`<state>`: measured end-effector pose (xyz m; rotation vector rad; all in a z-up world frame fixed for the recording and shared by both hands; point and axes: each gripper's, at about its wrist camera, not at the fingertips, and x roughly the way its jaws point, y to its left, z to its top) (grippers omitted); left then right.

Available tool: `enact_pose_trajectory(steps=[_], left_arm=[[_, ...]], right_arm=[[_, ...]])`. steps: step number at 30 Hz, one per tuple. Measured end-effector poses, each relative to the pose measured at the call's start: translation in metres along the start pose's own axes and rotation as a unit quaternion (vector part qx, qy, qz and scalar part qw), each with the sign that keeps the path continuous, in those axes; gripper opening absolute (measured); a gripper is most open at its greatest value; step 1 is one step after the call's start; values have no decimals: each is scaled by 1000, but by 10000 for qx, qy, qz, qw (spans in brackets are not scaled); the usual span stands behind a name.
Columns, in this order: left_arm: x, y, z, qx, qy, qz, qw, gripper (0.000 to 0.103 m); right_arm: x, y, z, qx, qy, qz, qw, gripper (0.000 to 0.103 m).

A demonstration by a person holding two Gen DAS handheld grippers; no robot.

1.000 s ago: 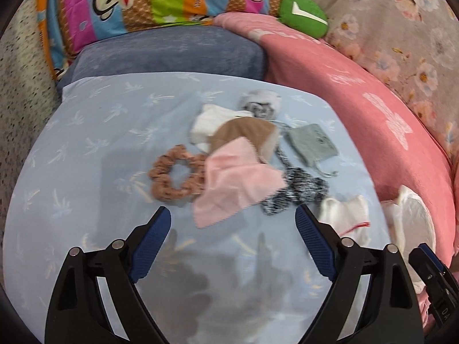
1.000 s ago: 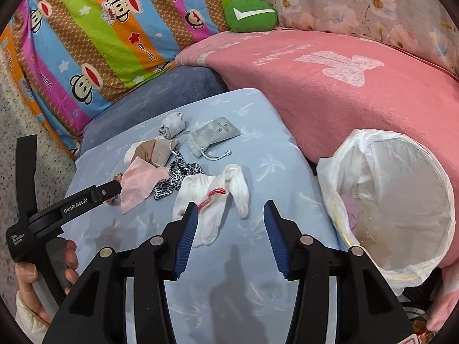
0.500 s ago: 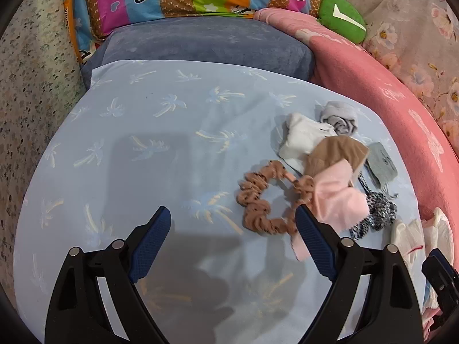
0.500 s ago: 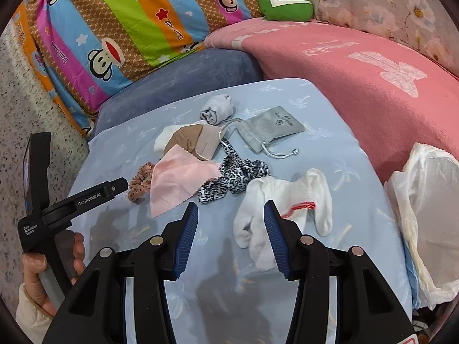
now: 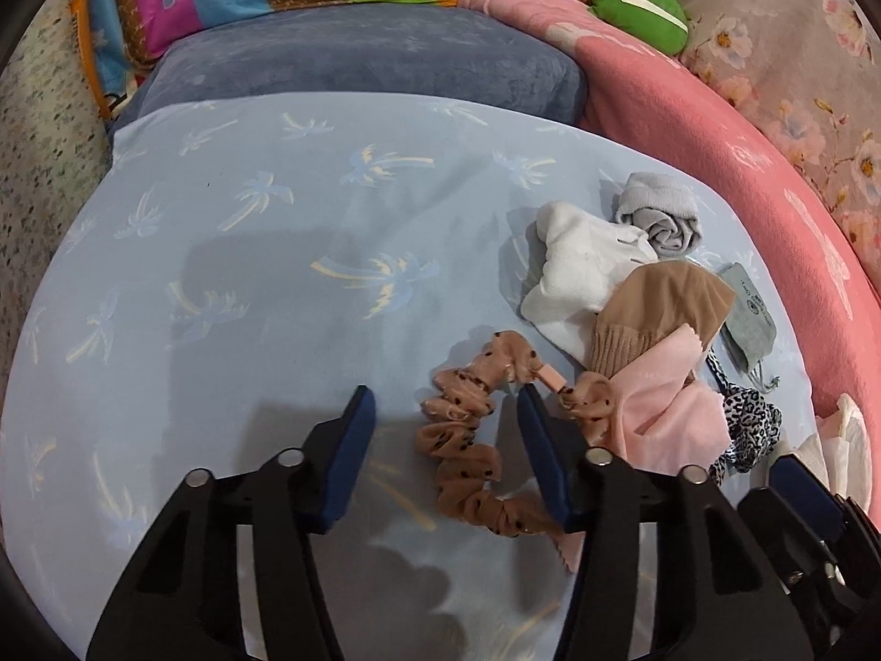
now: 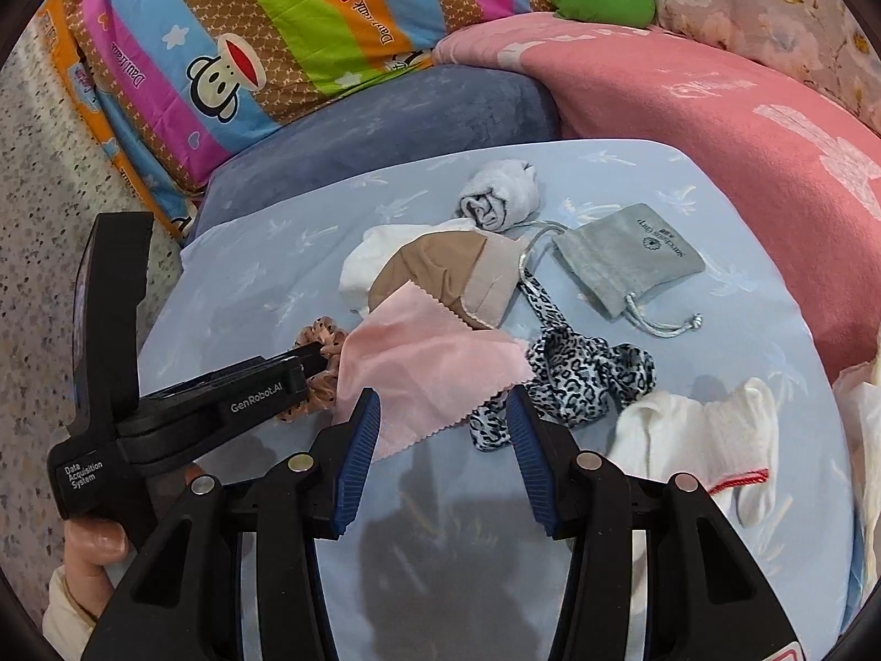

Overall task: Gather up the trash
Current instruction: 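Grasp the brown spotted scrunchie with the left gripper, then grasp the pink cloth with the right gripper while the left holds the scrunchie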

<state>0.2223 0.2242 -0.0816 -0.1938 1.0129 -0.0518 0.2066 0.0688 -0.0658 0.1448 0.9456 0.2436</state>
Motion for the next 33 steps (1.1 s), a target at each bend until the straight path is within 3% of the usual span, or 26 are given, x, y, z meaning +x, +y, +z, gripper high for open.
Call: enact_pose_trajectory(steps=[3,4,17,19,21,23,33], left_arm=[[1,-2,2,102,9,-18,9999,20],[1,-1,2,109,26,-62,9999,18],[-19,21,2,-245,-154,-147,9995,15],[-20,21,2,-258,-143,-147,9995,15],[-21,21,0,-243,-137,-166,9995,15],[-22,18,-2,-210,-143,-181,9995,15],[-40,-7,-7,-61,-245,-341,9991,15]], right_arm=[[10,5,0,-44,72,21,10000,48],[13,6,0,-58,100,30,9999,48],[50,31,4,-145,296,97,9994,48],[55,31,3,-88,369,65,9993,36],[58,26,2,14,447,76,9990,12],[55,21,2,120,432,120,9989,4],[5,4,9,229,-36,185,9996,2]])
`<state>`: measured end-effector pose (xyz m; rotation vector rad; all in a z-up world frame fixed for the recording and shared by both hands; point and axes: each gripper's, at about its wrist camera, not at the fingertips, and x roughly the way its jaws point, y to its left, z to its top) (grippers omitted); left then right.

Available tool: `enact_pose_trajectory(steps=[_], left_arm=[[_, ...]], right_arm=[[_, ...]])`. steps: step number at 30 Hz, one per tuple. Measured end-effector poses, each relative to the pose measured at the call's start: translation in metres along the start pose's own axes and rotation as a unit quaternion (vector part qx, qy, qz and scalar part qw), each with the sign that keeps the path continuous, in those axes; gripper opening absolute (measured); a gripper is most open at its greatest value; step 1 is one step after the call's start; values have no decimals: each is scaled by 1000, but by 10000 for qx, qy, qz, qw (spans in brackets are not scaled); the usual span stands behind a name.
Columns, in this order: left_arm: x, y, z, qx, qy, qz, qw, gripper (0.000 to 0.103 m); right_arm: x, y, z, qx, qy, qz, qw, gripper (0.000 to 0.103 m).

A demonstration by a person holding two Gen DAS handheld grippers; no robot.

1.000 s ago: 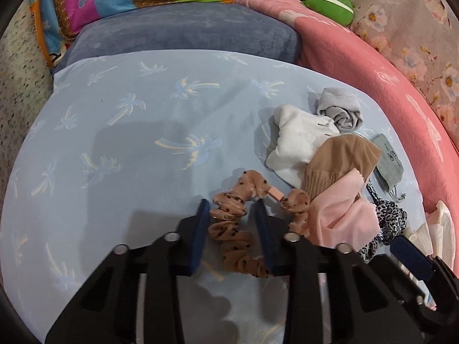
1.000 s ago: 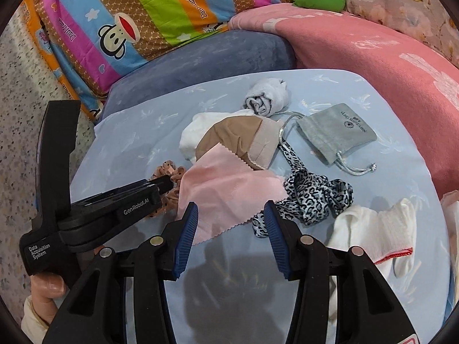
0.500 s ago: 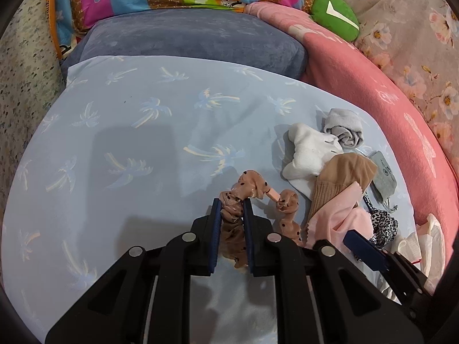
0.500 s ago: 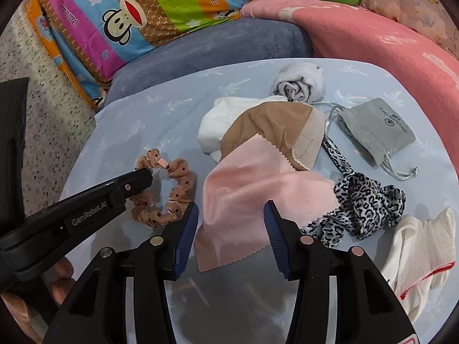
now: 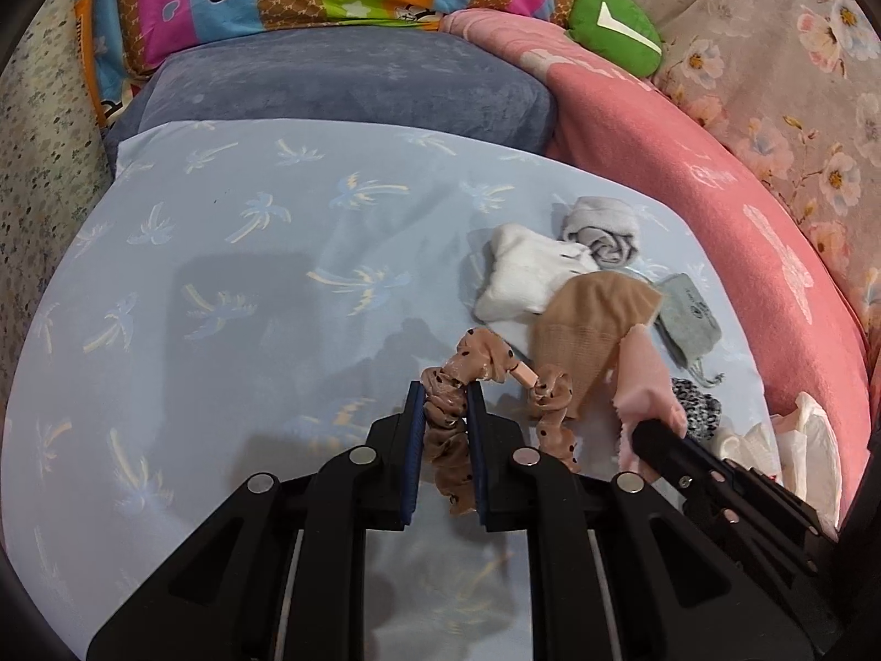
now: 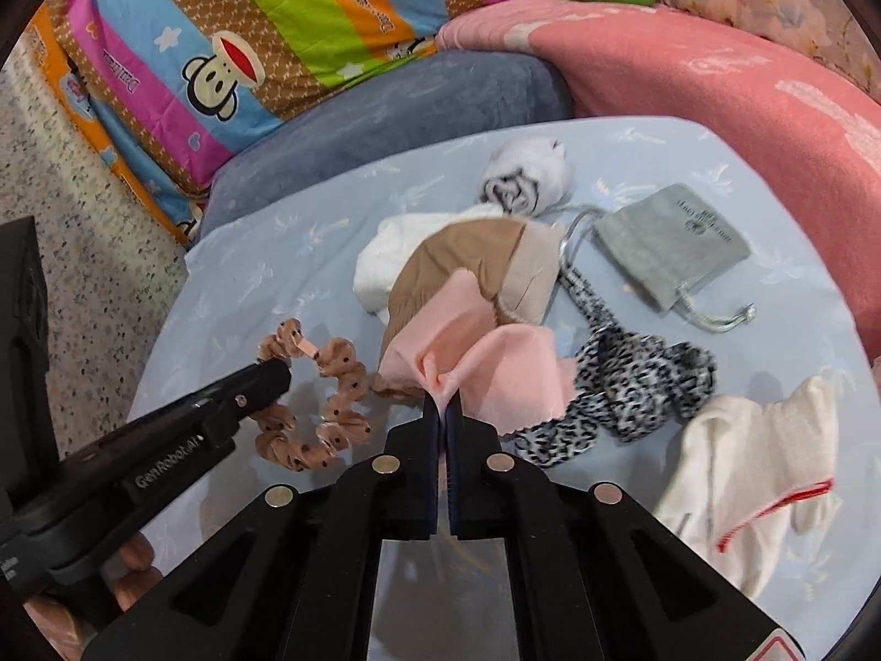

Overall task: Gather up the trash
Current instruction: 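Grasp the pink cloth with the right gripper while the left holds the scrunchie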

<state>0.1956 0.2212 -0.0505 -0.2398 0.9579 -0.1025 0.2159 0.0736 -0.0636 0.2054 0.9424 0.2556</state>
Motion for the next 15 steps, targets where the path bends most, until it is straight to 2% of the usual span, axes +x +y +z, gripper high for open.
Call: enact_pose_trajectory(steps=[6,15], left_arm=[[-15,-28,-1,183,-127,-137,9997,15],[-31,-87,-7,584,-225,-363,9974,15]], right_arm=[[-38,-16,6,133,-314,44,9994,2],[-98,-60,8,426,-803,-62,9958,2]])
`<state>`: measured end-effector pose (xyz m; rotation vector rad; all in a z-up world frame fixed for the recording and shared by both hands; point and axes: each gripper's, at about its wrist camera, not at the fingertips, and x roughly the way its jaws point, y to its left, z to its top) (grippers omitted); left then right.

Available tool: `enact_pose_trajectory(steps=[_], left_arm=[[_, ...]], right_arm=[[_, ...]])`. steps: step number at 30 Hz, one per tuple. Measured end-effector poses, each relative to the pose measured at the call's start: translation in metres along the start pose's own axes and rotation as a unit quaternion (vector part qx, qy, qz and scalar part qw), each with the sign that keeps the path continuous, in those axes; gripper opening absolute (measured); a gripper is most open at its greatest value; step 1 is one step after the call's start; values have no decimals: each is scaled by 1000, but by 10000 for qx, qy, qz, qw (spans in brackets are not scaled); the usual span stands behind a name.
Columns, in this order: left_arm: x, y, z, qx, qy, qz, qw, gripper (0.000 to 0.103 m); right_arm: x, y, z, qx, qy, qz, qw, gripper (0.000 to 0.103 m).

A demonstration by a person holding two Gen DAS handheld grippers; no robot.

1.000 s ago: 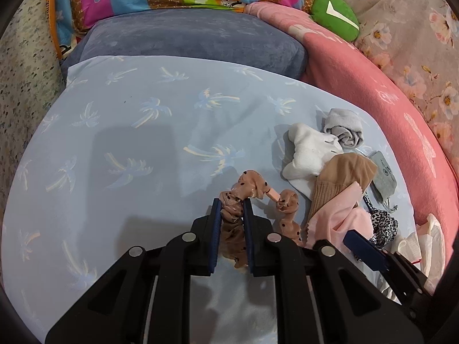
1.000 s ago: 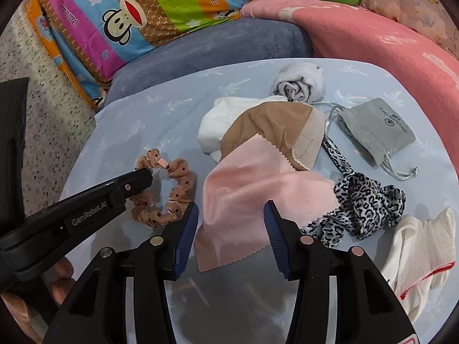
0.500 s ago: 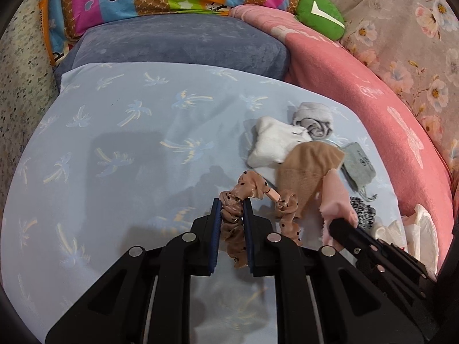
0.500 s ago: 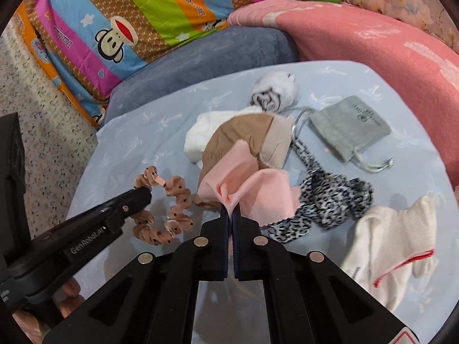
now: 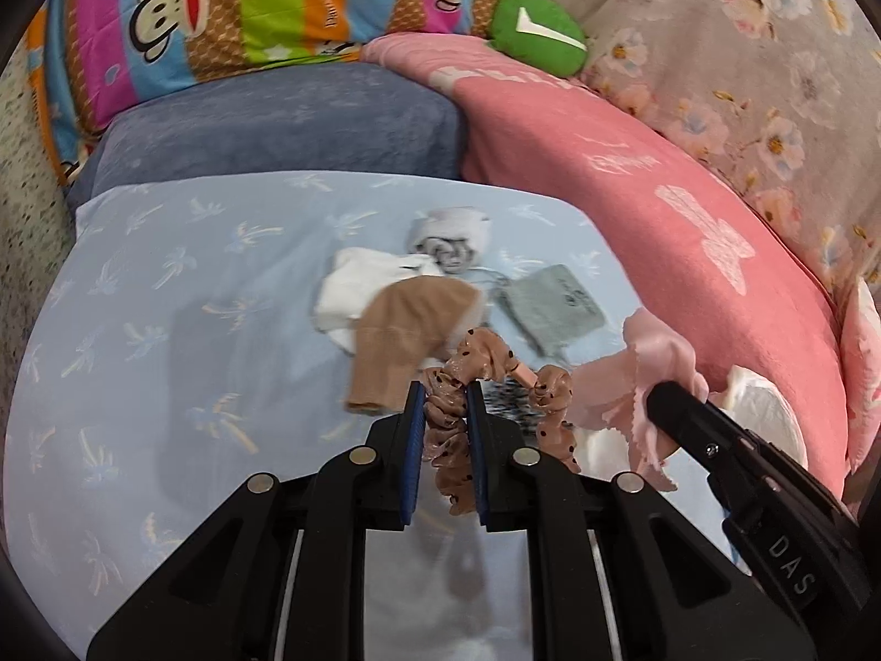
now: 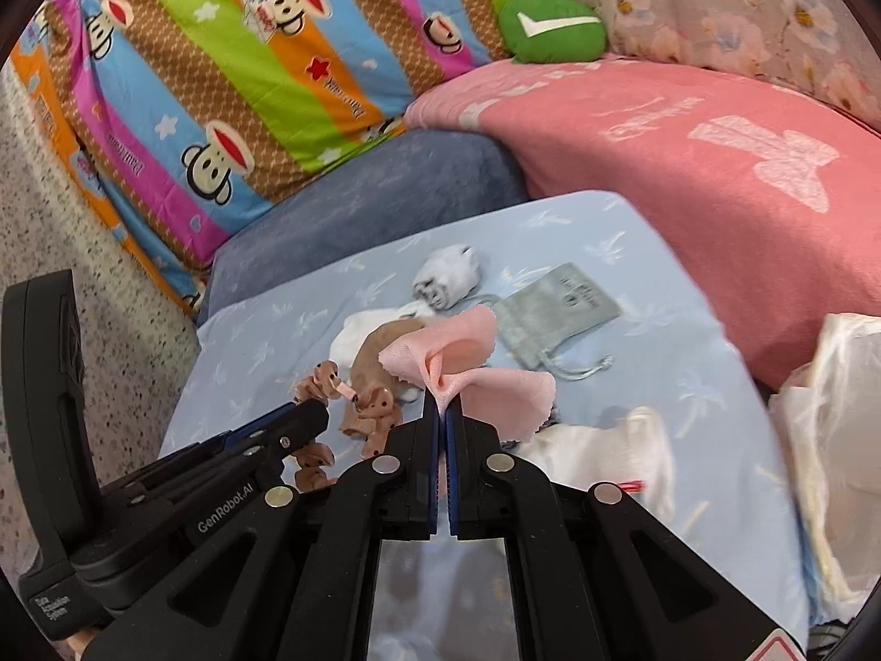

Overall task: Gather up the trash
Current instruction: 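Grasp the pink cloth with the right gripper while the left holds the scrunchie, then carry scrunchie and pink cloth over the bagged bin and open both grippers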

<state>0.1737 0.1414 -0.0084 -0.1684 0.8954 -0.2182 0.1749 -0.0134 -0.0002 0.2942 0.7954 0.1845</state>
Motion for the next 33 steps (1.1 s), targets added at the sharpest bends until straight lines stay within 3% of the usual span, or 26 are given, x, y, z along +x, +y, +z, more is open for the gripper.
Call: enact_pose_trajectory(steps=[17,29,33], left_arm=[[2,-144,-16,995,105,-654,9928,15],[18,-228,-38,1621,338,-1027,9808,17],[24,-248,-44,1724,445,-1126,9776,20]], right_arm=[[-101,-146,-7,877,-601,-734,9916,2],[-142,-224,-28,1391,-730,-1146,9809,3],[-149,-238,-32,1476,-749,-1219,9786,8]])
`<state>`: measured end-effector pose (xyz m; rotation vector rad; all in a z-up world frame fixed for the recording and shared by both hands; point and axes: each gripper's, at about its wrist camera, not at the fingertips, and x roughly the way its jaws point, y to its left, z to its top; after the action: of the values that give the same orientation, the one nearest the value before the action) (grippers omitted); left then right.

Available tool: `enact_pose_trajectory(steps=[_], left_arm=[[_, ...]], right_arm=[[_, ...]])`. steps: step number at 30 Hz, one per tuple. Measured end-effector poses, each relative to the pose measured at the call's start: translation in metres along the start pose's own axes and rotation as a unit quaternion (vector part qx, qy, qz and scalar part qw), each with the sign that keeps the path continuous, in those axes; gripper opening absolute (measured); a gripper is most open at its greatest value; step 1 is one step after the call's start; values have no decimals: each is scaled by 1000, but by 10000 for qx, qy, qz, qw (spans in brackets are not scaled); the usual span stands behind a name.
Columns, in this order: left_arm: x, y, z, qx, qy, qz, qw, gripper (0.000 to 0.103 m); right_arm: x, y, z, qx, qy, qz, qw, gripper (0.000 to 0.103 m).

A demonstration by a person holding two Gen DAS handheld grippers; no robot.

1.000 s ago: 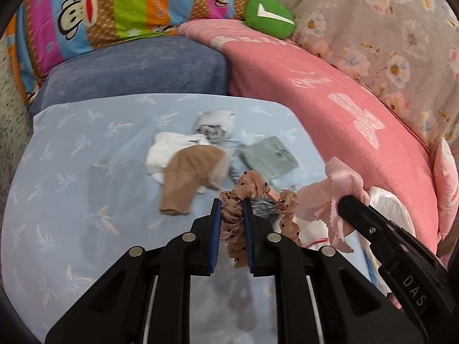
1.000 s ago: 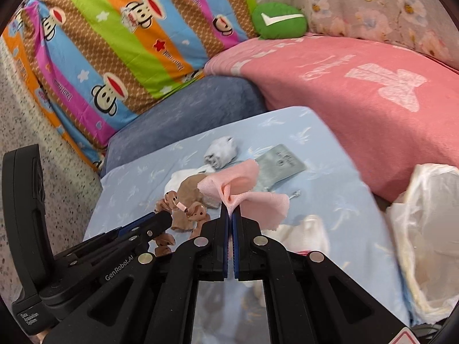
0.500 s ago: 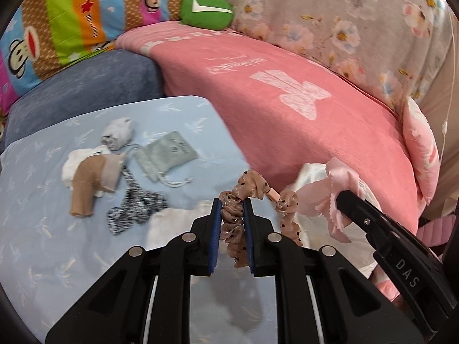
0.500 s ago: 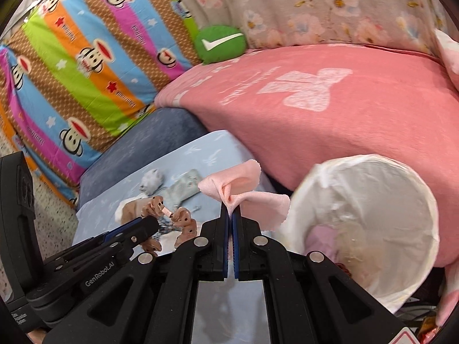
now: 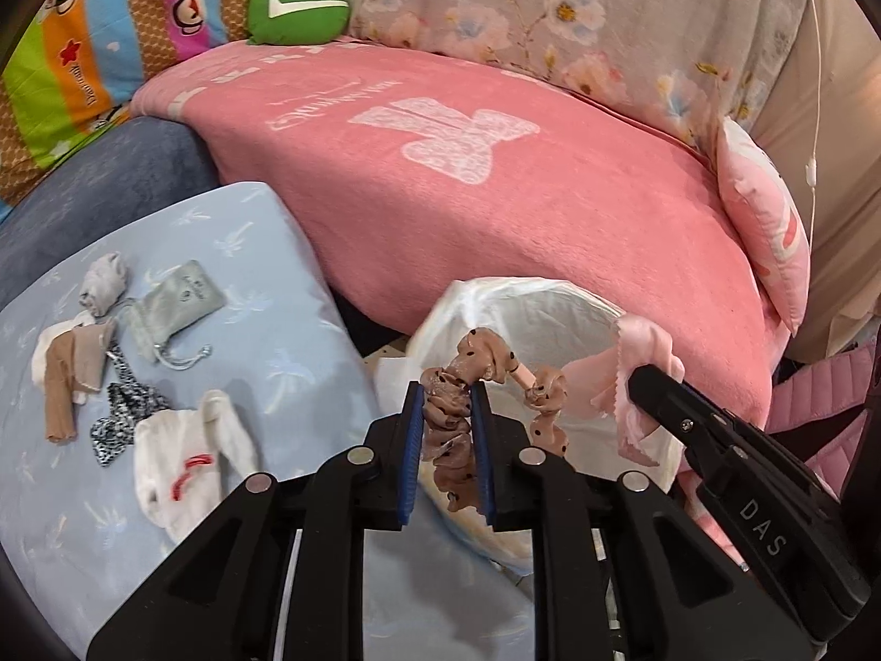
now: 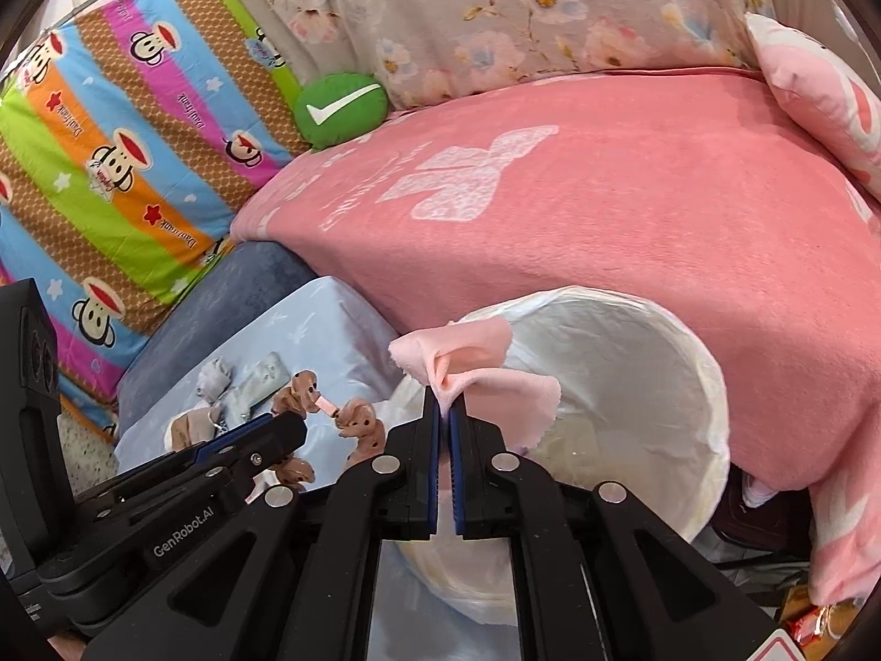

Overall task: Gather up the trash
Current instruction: 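Carry scrunchie and pink cloth over the bagged bin and open both grippers, then move both open grippers back over the remaining fabric items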

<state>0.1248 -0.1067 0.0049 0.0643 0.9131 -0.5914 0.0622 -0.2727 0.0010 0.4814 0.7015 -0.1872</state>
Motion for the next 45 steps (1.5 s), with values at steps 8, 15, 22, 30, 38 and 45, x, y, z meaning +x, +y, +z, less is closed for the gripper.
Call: enact_pose_trajectory(steps=[8,15,22,30,38,45], left_arm=[[6,-20,1,110,-129,52,9998,58],[5,-18,2,83,-202,111,9997,61],[1,-5,-1,-78,-228,160,9996,61],[-6,12,-7,-286,-252,217,9990,61],[-9,41,-16,-594,-221,363,9973,63],[-13,63,-23,-782,-217,468,9956,63]], right_arm=[[-3,-18,1,133,-50,-111,9998,9],[-2,-22,-1,181,-55,-127,9997,20],[1,-13,-7,57,20,-108,9999,20],[4,-1,-14,-49,83,-34,9999,29],[10,17,-24,-226,208,62,9995,32],[18,35,-31,-372,339,148,9986,34]])
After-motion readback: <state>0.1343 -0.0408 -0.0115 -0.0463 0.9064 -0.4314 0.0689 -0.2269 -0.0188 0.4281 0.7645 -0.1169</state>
